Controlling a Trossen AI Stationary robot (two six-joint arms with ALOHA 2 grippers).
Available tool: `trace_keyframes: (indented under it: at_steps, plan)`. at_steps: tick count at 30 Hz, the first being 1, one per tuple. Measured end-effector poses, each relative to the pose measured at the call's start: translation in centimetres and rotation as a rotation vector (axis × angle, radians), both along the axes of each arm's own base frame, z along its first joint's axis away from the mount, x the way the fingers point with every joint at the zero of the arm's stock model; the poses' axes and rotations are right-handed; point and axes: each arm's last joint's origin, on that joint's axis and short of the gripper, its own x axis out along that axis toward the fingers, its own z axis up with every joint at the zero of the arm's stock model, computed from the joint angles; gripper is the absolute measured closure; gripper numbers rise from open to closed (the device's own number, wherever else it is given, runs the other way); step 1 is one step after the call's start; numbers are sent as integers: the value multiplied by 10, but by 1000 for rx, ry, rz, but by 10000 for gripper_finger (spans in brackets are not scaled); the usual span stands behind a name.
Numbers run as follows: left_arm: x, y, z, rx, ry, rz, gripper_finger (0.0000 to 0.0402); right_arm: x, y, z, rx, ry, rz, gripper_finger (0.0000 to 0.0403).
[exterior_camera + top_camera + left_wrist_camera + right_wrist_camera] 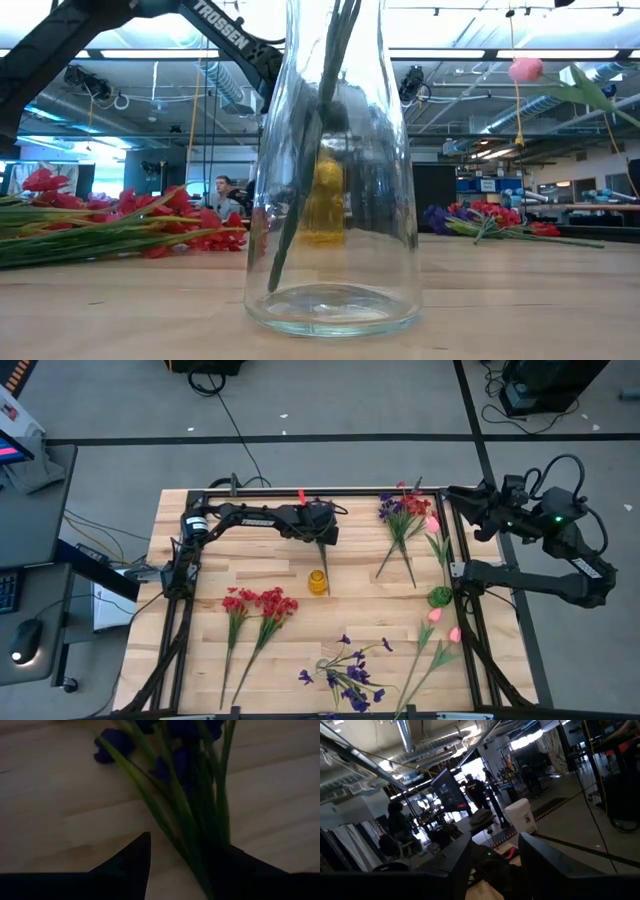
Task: Sort flowers into vase by color
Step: Put the left purple flower into the yellow vase
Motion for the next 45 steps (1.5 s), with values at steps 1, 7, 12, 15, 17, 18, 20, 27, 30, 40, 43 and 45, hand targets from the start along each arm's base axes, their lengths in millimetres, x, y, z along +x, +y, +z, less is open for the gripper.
trace_keyframes:
  at_steps: [1,7,12,15,17,18,20,27,30,40,43,45]
  plan:
    - [2,0,-1,2,-9,-2,228,0,0,0,-1,-3,0,232]
    - [4,-5,-9,-9,24,-37,228,0,0,1,14,-15,1,232]
    - [-5,-8,-9,-11,120,-36,228,0,0,1,17,-16,16,232]
    - [-10,-4,-7,-10,170,-37,228,0,0,1,16,-15,19,232]
    - [-13,0,-3,-2,208,-22,228,0,1,1,16,-15,22,232]
    - [-13,3,1,3,217,-14,228,0,1,1,15,-15,25,232]
    - [-13,10,10,37,232,-4,228,0,1,1,14,-14,26,232]
    - [-21,39,33,123,317,6,228,0,1,0,14,-6,26,232]
    - [-26,49,41,85,310,47,228,0,1,0,14,-4,26,232]
    - [-3,45,60,-292,-126,246,227,0,1,-1,-7,12,23,232]
    - [0,38,59,-306,-112,230,227,0,1,-1,-9,13,23,232]
    - [-3,32,58,-282,-55,272,227,0,1,-1,-10,13,25,232]
